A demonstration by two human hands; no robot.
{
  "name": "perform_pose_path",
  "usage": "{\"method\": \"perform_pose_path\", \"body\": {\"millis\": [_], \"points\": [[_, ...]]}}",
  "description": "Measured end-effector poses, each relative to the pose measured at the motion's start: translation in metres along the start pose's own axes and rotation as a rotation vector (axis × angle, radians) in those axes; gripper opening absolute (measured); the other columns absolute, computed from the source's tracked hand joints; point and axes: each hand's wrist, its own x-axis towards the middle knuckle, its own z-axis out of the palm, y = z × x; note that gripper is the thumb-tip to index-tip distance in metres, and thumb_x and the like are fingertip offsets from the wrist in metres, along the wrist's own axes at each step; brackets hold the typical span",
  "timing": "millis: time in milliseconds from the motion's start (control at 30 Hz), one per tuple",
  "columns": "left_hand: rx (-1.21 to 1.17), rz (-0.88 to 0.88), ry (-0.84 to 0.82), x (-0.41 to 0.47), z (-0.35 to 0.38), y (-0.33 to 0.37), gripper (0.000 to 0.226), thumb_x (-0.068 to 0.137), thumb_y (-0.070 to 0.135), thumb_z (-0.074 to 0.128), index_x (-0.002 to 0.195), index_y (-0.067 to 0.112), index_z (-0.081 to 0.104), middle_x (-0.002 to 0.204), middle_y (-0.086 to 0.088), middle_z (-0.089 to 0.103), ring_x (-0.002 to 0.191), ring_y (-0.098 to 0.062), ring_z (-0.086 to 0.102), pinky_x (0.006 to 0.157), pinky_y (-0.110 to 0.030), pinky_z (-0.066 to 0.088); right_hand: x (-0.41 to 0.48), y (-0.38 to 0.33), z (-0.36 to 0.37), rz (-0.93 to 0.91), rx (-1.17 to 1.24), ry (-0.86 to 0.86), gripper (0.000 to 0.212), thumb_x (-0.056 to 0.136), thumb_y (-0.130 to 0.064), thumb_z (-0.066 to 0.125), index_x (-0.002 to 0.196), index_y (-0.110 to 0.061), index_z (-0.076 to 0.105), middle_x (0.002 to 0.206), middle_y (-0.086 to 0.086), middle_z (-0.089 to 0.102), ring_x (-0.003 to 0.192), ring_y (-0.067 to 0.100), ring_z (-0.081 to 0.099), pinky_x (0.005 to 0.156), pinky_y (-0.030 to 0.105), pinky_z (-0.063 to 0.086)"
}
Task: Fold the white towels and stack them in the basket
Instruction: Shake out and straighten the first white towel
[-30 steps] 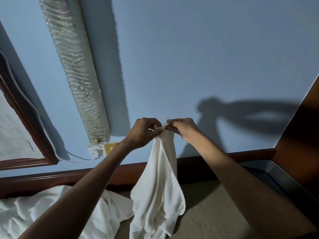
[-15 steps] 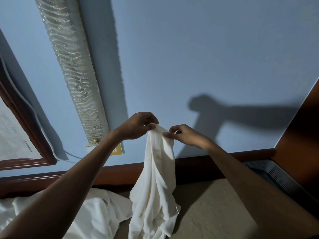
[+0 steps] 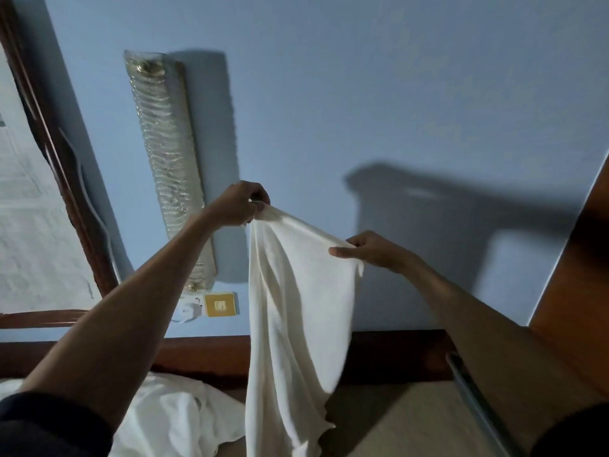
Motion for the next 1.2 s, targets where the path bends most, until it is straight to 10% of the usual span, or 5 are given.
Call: {"method": "perform_pose_path", "body": {"millis": [200,433,767,1000,1200], "points": [[-0.225,-0.236,0.255,-0.025,-0.035,-0.012,0.026,0.095,-0.011,0.046,0.09,0.007,0.064,0.084,-0.016,0.066,0.057,-0.023,0.07,0.065,-0.038,0.064,-0.026,0.013,-0.058,0.046,-0.22,0.04,0.073,0.072,-0.058,0.085,0.055,-0.025,0.022,0.058,-0.004,0.021,0.055,0.014,0.02,0.058,0.037,0.012],[-0.275,-0.486,0.562,-0.079,-0.038,-0.053,0.024,0.094,0.002,0.052,0.107,0.01,0.07,0.075,-0.008,0.07,0.061,-0.014,0.07,0.065,-0.027,0.055,-0.063,0.046,-0.091,0.182,-0.462,0.11,0.054,0.078,-0.065,0.075,0.062,-0.017,0.056,0.06,0.001,0.049,0.058,0.018,0.045,0.058,0.032,0.028],[-0.284,-0.571,0.802,-0.118,-0.038,-0.06,0.03,0.098,-0.002,0.041,0.109,0.003,0.069,0.097,-0.02,0.072,0.084,-0.032,0.071,0.08,-0.038,0.057,-0.1,0.048,-0.103,0.272,-0.986,0.201,0.064,0.085,-0.081,0.05,0.066,-0.021,0.056,0.094,0.007,0.071,0.091,0.026,0.067,0.075,0.032,0.044],[-0.063,-0.468,0.714,-0.126,-0.074,-0.075,0.026,0.086,-0.006,0.06,0.108,0.002,0.072,0.108,-0.022,0.072,0.114,-0.041,0.058,0.095,-0.044,0.048,-0.101,0.046,-0.125,0.378,-1.202,0.3,0.064,0.086,-0.077,0.052,0.123,-0.027,0.067,0.136,0.006,0.062,0.136,0.026,0.049,0.113,0.045,0.03],[0.047,-0.438,0.73,-0.123,-0.088,-0.08,0.025,0.089,-0.006,0.055,0.106,0.001,0.073,0.105,-0.024,0.072,0.112,-0.043,0.057,0.094,-0.044,0.044,-0.085,0.012,-0.135,0.405,-1.017,0.484,0.052,0.091,-0.051,0.06,0.136,-0.026,0.056,0.144,0.005,0.055,0.143,0.03,0.033,0.115,0.053,0.026]]}}
